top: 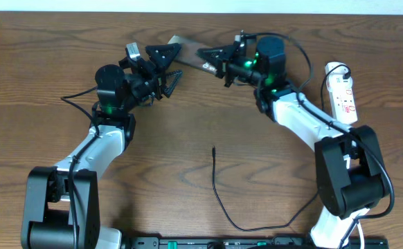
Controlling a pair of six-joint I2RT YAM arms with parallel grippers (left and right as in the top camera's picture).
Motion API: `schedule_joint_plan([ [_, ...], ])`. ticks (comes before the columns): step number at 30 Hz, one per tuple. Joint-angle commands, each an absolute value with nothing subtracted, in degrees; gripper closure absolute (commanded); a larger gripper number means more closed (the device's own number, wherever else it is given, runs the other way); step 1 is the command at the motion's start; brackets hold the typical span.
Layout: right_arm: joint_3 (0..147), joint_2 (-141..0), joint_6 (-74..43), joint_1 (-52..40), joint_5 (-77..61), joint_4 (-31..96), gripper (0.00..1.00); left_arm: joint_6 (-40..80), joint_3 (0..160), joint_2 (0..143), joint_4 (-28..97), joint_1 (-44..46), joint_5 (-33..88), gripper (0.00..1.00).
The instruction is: Plug charger to phone and switch on socket
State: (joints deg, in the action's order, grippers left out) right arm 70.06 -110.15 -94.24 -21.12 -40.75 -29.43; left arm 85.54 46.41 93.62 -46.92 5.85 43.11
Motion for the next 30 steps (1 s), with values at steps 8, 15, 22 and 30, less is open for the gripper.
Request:
schedule_joint_plan([
  [8,70.9,-109.8,-102.2,-24.7,-34.9,-30.2,0.99,86.0,46.3,92.5,-47.2,1.9,41.3,0.01],
  [15,70.9,-109.8,-102.2,-27.2,-34.1,-30.3,0.99,86.0,46.3,92.5,-45.8,0.9,40.9,0.0],
  [22,70.9,-109.8,-102.2,-29.3,-34.0,-30.6,0.99,85.6,46.3,92.5,-43.3,0.9,39.8,0.0],
  [30,70.9,-109.8,-102.2,-31.0,-34.0,-30.6,0.99,85.6,46.3,92.5,-43.3,0.9,38.7,0.1],
])
